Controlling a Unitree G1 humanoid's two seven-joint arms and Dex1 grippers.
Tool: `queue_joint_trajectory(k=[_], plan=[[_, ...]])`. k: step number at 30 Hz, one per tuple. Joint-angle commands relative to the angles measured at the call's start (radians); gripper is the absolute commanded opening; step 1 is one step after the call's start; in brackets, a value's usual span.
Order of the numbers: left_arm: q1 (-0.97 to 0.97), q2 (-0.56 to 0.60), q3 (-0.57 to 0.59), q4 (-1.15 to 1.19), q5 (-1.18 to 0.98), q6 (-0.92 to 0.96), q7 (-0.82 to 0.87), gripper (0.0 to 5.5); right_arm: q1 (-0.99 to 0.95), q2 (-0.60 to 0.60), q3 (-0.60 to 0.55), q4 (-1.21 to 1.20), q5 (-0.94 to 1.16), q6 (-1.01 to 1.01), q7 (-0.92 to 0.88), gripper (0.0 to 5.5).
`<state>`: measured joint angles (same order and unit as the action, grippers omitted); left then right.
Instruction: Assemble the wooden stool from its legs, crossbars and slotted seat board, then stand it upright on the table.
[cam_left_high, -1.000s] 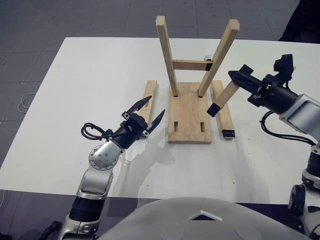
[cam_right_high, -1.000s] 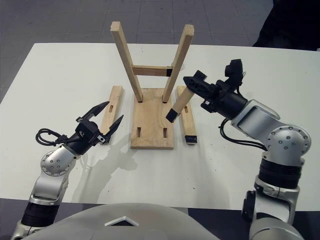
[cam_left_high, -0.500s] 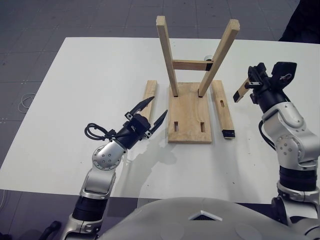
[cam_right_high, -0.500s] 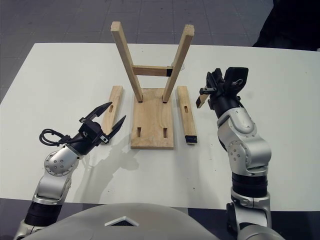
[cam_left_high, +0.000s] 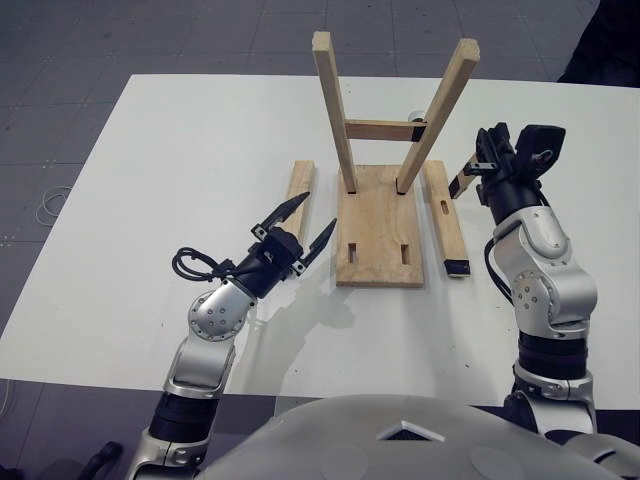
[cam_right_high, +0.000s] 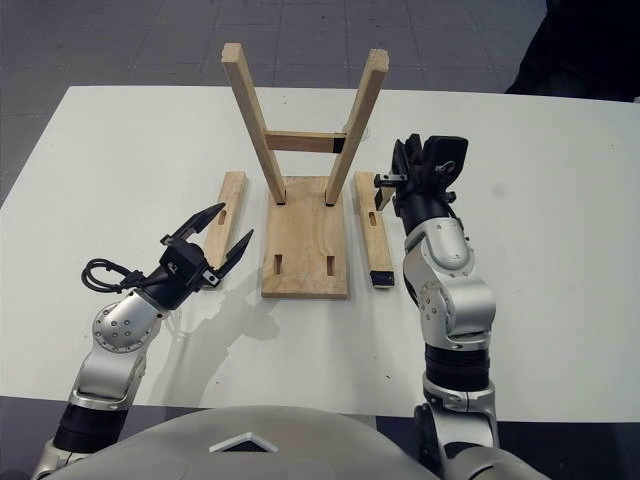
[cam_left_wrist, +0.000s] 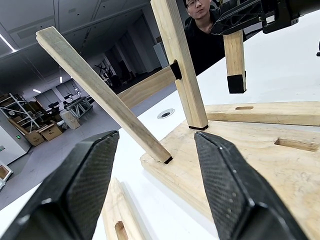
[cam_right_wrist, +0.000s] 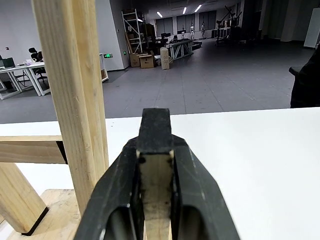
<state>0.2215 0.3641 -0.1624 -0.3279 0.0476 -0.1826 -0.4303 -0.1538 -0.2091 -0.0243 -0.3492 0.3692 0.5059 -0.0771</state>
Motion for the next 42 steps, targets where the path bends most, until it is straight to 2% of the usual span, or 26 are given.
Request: queue_joint_trajectory(k=[1,8,21,32,36,42], plan=[[0.004,0.002,-0.008,-0.01,0.013,0.007,0.003,2.84,0.018,0.015,-0.01,0.002,-0.023,0.018,0.01,0.42],[0.009,-0.003,-0.016,-0.009,0.019,0.002,0.007,2.84,0.047,0.038,-0.005,0.007,-0.041,0.022,0.033,0.42],[0.029,-0.017,-0.03,-0.029,0.029,0.016,0.03,2.84,-0.014,0.091,-0.033,0.071,-0.073,0.019,0.033,0.42],[0.044,-0.031,-0.036,-0.034,0.043,0.017,0.054,2.84,0.029,0.071,-0.071,0.163,-0.124,0.05,0.041,0.42],[0.028,-0.029,-0.033,-0.024,0.04,0.017,0.047,2.84,0.068,0.039,-0.012,0.186,-0.19,0.067,0.054,0.42],[0.032,-0.022,-0.027,-0.026,0.036,0.014,0.043,2.84,0.175,0.002,-0.016,0.226,-0.247,-0.117,0.104,0.42]])
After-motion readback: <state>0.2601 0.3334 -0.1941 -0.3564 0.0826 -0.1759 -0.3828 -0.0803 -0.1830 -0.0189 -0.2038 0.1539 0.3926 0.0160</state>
